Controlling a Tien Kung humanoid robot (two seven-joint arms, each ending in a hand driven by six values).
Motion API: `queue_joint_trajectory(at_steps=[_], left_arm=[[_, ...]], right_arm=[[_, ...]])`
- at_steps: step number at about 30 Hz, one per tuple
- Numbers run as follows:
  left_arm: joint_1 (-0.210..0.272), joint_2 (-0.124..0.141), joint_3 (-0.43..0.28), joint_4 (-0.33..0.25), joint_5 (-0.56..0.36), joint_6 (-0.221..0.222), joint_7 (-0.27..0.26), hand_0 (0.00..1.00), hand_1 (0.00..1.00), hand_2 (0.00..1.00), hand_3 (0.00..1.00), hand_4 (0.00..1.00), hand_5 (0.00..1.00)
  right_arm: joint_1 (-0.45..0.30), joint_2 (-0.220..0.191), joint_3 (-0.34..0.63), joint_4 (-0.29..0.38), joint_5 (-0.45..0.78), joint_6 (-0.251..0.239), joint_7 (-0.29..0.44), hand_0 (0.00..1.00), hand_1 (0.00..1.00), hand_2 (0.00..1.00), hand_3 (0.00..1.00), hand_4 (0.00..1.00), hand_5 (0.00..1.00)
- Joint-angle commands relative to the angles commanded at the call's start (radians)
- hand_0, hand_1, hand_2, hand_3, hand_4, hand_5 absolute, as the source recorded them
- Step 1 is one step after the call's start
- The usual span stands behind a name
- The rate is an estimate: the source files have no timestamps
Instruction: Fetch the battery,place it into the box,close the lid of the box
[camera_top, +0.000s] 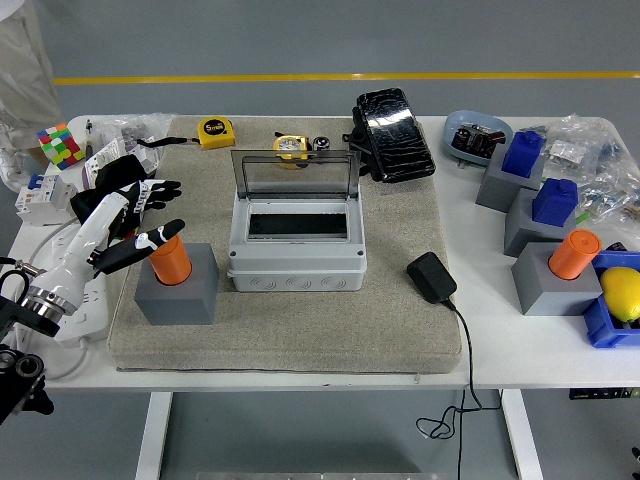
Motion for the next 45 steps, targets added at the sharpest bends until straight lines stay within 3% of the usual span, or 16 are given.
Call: queue_joint_trajectory(at_steps=[1,2,8,9,13,14,20,21,26,27,32,33,38,39,44,45], left_arm=[[0.000,-0.001,0.004,0.002,0.006,0.003,-0.002,0.712,0.804,0.855,0.857,0.998,0.637],[0.001,-0.001,0.006,0.004,0.010,0.006,-0.004,0.708,0.812,0.863,0.847,0.998,0.539],[-0.001,-0.008,0.034,0.015,0.025,0.024,-0.020,0.708,0.812,0.863,0.847,0.998,0.539],[-0.003,-0.011,0.039,0.021,0.026,0.032,-0.024,0.694,0.801,0.859,0.837,0.998,0.476],[-0.009,-0.020,0.055,0.038,0.022,0.053,-0.035,0.694,0.801,0.859,0.837,0.998,0.476],[-0.012,-0.025,0.058,0.045,0.016,0.059,-0.039,0.670,0.748,0.815,0.811,0.998,0.260],[-0.022,-0.038,0.071,0.070,-0.018,0.071,-0.055,0.670,0.748,0.815,0.811,0.998,0.260],[-0.023,-0.039,0.074,0.072,-0.026,0.072,-0.058,0.551,0.638,0.711,0.758,0.998,0.082],[-0.027,-0.046,0.087,0.085,-0.087,0.082,-0.090,0.551,0.638,0.711,0.758,0.998,0.082],[-0.028,-0.047,0.088,0.087,-0.095,0.082,-0.092,0.522,0.567,0.616,0.702,0.998,0.002],[-0.034,-0.050,0.098,0.097,-0.138,0.083,-0.115,0.522,0.567,0.616,0.702,0.998,0.002],[-0.035,-0.051,0.100,0.100,-0.146,0.084,-0.120,0.498,0.476,0.498,0.640,0.998,0.002],[-0.040,-0.054,0.115,0.113,-0.193,0.082,-0.137,0.498,0.476,0.498,0.640,0.998,0.002],[-0.041,-0.055,0.118,0.115,-0.199,0.083,-0.140,0.420,0.417,0.452,0.571,0.998,0.002],[-0.046,-0.063,0.129,0.122,-0.238,0.091,-0.159,0.420,0.417,0.452,0.571,0.998,0.002],[-0.047,-0.063,0.132,0.122,-0.244,0.092,-0.162,0.263,0.336,0.401,0.529,0.998,0.002]], right_arm=[[0.000,0.000,0.001,0.000,-0.001,0.000,0.000,0.634,0.668,0.665,0.548,0.966,0.469],[0.000,0.001,0.002,0.001,-0.001,0.000,0.000,0.634,0.668,0.665,0.549,0.967,0.470],[-0.002,0.004,0.008,0.001,-0.003,-0.001,0.002,0.634,0.668,0.665,0.549,0.967,0.470],[-0.002,0.005,0.009,0.001,-0.003,-0.001,0.002,0.634,0.669,0.665,0.548,0.967,0.469],[-0.003,0.006,0.011,0.001,-0.003,-0.001,0.002,0.634,0.669,0.665,0.548,0.967,0.469],[-0.004,0.006,0.012,0.001,-0.004,-0.001,0.001,0.634,0.668,0.665,0.548,0.967,0.469],[-0.004,0.007,0.012,0.002,-0.004,-0.002,0.001,0.634,0.668,0.665,0.548,0.967,0.469],[-0.004,0.007,0.012,0.002,-0.004,-0.002,0.000,0.634,0.668,0.665,0.548,0.967,0.469],[-0.004,0.008,0.010,0.001,-0.002,-0.001,0.000,0.634,0.668,0.665,0.548,0.967,0.469],[-0.004,0.008,0.010,0.001,-0.001,-0.001,0.000,0.634,0.668,0.665,0.548,0.966,0.470],[-0.003,0.009,0.010,0.001,0.001,-0.001,0.000,0.634,0.668,0.665,0.548,0.966,0.470],[-0.002,0.009,0.011,0.001,0.001,-0.001,0.000,0.634,0.668,0.665,0.548,0.966,0.470],[-0.001,0.010,0.010,0.002,0.002,-0.002,0.001,0.634,0.668,0.665,0.548,0.966,0.470],[-0.001,0.010,0.010,0.002,0.002,-0.002,0.001,0.633,0.668,0.665,0.549,0.967,0.468],[-0.002,0.011,0.009,0.002,0.004,-0.002,0.001,0.633,0.668,0.665,0.549,0.967,0.468],[-0.002,0.011,0.009,0.002,0.004,-0.001,0.001,0.633,0.668,0.665,0.549,0.967,0.469]])
